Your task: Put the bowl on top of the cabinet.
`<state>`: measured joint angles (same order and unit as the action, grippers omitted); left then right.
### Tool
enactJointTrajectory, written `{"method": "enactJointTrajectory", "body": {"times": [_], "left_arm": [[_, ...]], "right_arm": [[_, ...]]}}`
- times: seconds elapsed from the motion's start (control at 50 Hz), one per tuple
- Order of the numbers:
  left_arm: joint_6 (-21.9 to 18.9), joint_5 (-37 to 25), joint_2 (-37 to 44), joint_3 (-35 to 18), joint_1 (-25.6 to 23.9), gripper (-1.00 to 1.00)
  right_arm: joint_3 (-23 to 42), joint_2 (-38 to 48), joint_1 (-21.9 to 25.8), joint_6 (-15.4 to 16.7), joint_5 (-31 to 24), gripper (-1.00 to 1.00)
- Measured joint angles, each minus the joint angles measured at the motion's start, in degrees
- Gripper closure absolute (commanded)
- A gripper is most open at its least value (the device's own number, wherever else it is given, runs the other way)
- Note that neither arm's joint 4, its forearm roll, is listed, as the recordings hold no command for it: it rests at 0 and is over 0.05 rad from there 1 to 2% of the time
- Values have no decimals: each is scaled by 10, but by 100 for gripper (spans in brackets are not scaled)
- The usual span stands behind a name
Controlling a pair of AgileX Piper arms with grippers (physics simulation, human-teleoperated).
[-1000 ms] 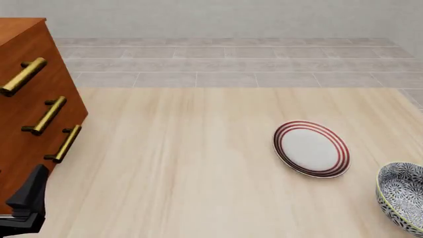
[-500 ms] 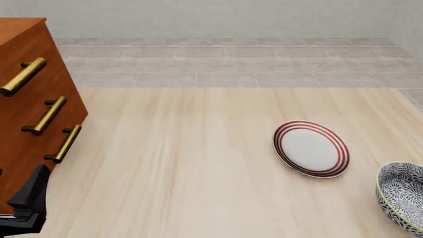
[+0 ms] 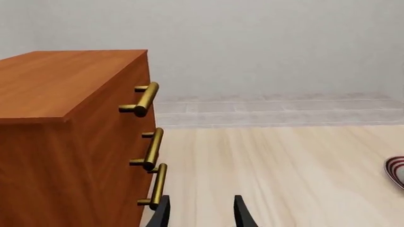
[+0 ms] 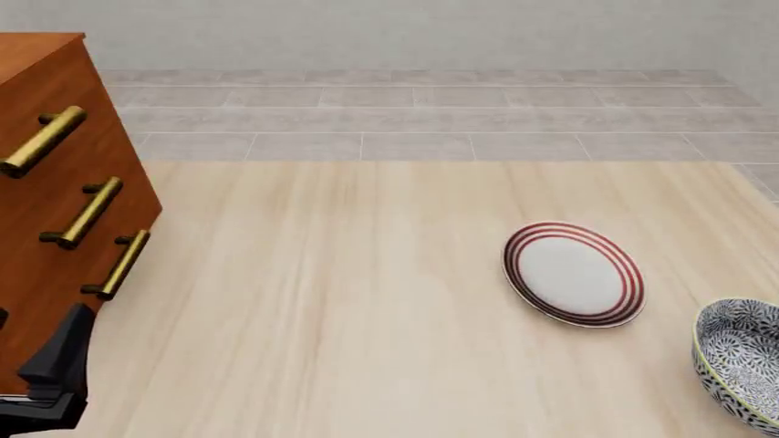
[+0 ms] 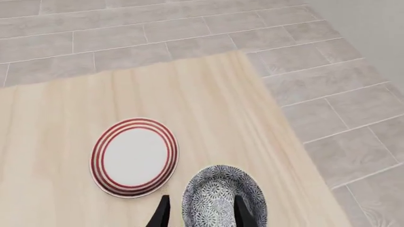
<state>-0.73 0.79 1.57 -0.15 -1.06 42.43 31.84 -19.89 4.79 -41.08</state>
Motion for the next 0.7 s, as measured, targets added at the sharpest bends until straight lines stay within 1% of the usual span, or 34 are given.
{"method": "enactJointTrajectory", "body": {"times": [0.08, 0.42, 0.7], "left_arm": [[0, 1, 2, 0, 0, -100], [-3, 11, 18, 1, -3, -100], [-7, 17, 29, 1, -4, -100]], "right_arm": [[-3, 6, -15, 5, 0, -100], [-27, 25, -83, 45, 20, -100], [-47, 41, -124, 62, 47, -100]]}}
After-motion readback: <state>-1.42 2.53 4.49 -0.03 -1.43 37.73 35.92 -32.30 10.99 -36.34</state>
